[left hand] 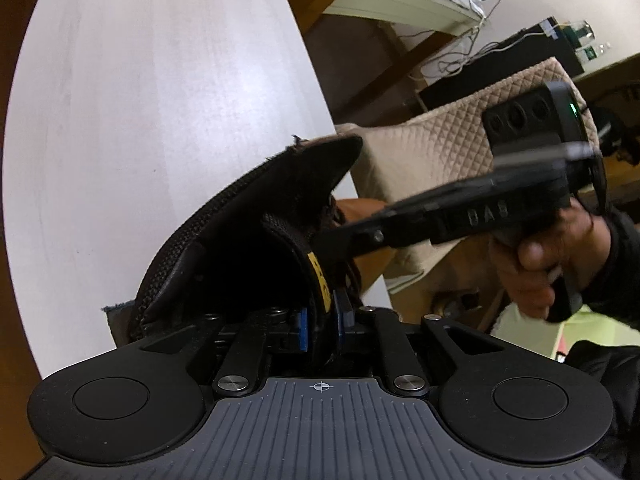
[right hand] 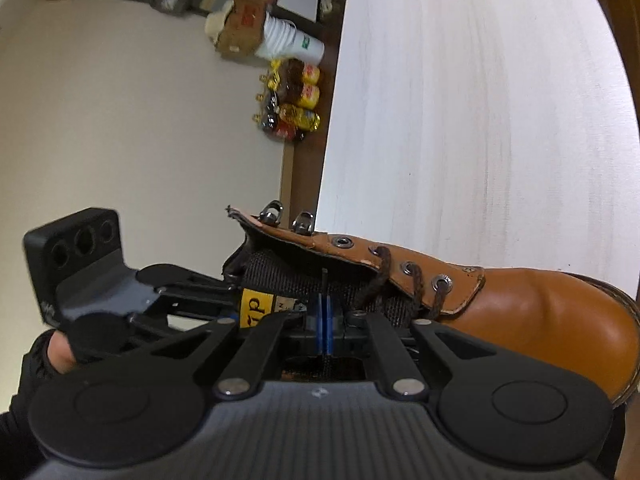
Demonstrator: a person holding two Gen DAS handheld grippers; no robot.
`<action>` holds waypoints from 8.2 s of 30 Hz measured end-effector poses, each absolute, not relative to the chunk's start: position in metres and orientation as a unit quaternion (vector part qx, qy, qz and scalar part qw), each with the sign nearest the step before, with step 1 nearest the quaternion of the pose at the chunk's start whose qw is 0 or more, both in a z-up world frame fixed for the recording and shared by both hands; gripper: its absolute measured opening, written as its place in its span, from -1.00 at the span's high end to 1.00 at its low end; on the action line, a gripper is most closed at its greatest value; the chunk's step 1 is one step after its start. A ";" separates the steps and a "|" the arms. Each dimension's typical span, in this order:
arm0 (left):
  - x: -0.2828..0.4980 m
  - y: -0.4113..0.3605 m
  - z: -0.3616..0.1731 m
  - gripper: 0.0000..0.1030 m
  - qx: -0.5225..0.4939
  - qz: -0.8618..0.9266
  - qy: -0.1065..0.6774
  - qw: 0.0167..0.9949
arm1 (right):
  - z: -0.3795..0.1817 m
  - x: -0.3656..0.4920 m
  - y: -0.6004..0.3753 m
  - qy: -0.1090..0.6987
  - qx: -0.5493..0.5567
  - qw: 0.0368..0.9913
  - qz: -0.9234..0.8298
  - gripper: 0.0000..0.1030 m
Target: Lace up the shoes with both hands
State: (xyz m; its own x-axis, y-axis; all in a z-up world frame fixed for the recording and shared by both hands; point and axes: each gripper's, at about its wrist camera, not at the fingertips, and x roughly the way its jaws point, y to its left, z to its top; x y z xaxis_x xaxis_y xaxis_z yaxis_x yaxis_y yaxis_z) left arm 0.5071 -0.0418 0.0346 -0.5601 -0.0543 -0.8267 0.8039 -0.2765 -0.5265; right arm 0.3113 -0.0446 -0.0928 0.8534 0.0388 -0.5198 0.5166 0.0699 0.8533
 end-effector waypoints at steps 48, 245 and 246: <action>0.519 -0.020 0.036 0.80 0.286 -0.739 0.514 0.328 | -0.052 0.259 -0.051 0.225 0.604 0.723 -0.248 0.76; 0.424 0.102 0.034 0.96 0.129 -0.661 0.566 0.475 | -0.135 0.235 -0.083 0.284 0.747 0.601 -0.018 0.66; 0.424 0.102 0.034 0.96 0.132 -0.662 0.565 0.475 | -0.136 0.236 -0.081 0.286 0.748 0.599 -0.015 0.66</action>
